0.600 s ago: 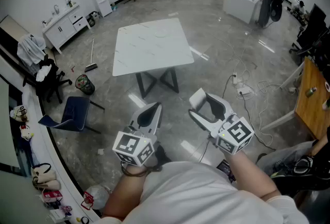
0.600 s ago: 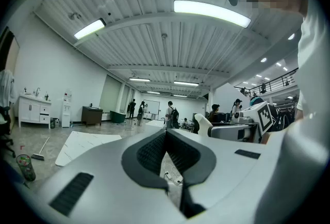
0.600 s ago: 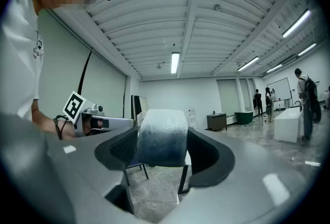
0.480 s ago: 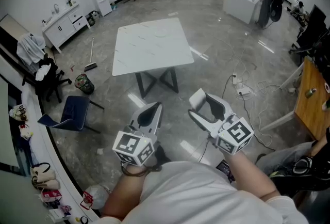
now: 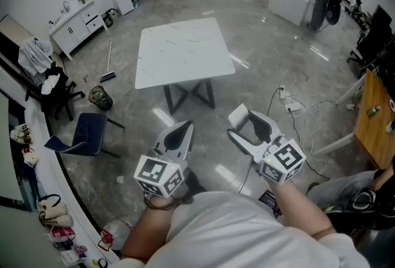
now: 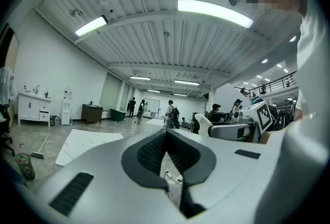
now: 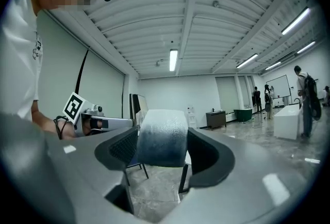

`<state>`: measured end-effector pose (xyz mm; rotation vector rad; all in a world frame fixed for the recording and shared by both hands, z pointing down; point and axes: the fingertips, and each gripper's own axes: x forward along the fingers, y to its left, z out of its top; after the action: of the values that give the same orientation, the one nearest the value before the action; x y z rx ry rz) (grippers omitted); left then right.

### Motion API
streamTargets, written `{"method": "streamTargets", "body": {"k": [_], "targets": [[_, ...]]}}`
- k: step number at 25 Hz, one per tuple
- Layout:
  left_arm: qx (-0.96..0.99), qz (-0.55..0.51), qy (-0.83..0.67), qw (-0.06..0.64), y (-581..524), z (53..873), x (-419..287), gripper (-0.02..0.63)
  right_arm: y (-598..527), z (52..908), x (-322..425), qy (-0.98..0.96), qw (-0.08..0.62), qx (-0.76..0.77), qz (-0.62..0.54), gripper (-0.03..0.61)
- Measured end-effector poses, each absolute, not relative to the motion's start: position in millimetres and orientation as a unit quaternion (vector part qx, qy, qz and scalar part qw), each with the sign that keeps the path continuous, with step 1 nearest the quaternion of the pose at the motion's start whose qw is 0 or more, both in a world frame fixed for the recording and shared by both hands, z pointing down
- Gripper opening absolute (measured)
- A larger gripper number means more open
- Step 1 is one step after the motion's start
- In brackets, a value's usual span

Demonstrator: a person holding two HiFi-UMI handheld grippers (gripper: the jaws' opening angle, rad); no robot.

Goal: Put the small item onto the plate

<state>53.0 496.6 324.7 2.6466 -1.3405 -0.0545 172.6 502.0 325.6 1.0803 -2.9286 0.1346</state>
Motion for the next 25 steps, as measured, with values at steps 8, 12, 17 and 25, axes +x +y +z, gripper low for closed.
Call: {"method": "streamTargets", "body": {"k": [8, 12, 17, 25], "targets": [[0.888, -0.016, -0.449, 0.095, 447, 335, 15, 0.006, 449, 337, 138, -0.936, 0.015, 0.349, 0.047, 0.291], [0.891, -0.015, -0.443, 0.094, 411, 339, -15, 0.006, 405, 348, 111, -0.934, 0.020, 0.352, 0.055, 0.291], [0.891, -0.008, -0.444, 0.095, 357, 338, -59, 0.006, 349, 348, 80, -0.931, 0.018, 0.361, 0.056, 0.291], [0.897, 0.003, -0.430, 0.100, 292, 348, -108, 0.006, 280, 348, 35, -0.924, 0.019, 0.376, 0.064, 0.291]]}}
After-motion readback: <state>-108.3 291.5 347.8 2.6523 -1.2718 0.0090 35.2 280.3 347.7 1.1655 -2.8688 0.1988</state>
